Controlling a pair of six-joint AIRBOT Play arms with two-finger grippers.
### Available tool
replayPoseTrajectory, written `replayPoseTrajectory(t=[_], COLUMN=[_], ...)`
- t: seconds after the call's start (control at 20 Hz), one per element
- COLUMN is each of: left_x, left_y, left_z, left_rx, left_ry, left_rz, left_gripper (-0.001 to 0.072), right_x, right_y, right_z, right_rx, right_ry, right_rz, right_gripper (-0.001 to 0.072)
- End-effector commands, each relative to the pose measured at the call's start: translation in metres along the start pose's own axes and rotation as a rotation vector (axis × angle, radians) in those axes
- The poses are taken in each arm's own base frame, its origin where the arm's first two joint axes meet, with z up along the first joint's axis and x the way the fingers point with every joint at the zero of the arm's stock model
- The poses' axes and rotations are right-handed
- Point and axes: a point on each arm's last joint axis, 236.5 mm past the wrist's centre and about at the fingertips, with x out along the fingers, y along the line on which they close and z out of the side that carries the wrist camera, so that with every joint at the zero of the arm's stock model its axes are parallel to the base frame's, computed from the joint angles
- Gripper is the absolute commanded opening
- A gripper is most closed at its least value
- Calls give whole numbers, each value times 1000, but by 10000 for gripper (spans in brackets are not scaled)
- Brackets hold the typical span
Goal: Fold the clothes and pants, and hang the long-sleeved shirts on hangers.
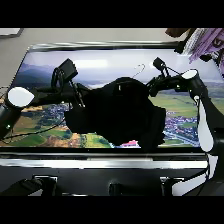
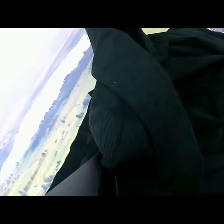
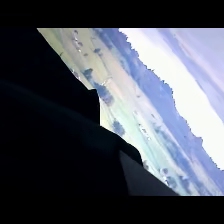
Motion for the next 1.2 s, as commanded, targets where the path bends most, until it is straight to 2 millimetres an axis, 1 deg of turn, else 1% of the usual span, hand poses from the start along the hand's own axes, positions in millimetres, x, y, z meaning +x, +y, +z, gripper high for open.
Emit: replayPoseTrajectory(t=[0.0, 0.1, 0.15, 0.25, 0.35, 0.4, 0.45, 0.55, 0.6, 0.8, 0.9, 1.0, 1.05, 1.15], left_x=[0, 0, 0, 0, 0, 0, 0, 0, -1, -8, -14, -23, -29, -43], left_y=[-1, -1, -1, 0, 0, 0, 1, 9, 16, 47, 64, 85, 96, 117], left_z=[0, 0, 0, 0, 0, 0, 0, 4, 7, 13, 16, 21, 24, 32], left_rx=[5, 5, 6, 6, 1, 1, 1, -59, -98, -241, -322, -426, -477, -578], left_ry=[1, 1, 1, 2, 1, 1, -1, -19, -34, -91, -128, -185, -223, -304], left_rz=[-3, -3, -3, -2, -2, -2, 3, 36, 64, 168, 224, 289, 326, 390], left_gripper=[16, 17, 16, 18, 25, 72, 195, 511, 559, 560, 561, 563, 601, 608], right_x=[-2, -12, -19, -39, -65, -81, -96, -131, -149, -214, -245, -272, -285, -309], right_y=[27, 40, 43, 44, 46, 48, 51, 57, 63, 89, 98, 108, 114, 121], right_z=[7, 14, 17, 29, 36, 38, 38, 40, 43, 53, 59, 66, 69, 73], right_rx=[-42, -63, -79, -100, -110, -91, -67, -23, -14, -16, -7, 14, 16, 52], right_ry=[-34, -31, -23, 2, 61, 100, 142, 213, 240, 303, 310, 298, 292, 275], right_rz=[116, 153, 152, 107, 45, 13, -23, -103, -142, -280, -374, -462, -497, -584], right_gripper=[35, 35, 35, 33, 31, 31, 30, 30, 29, 29, 29, 29, 29, 30])
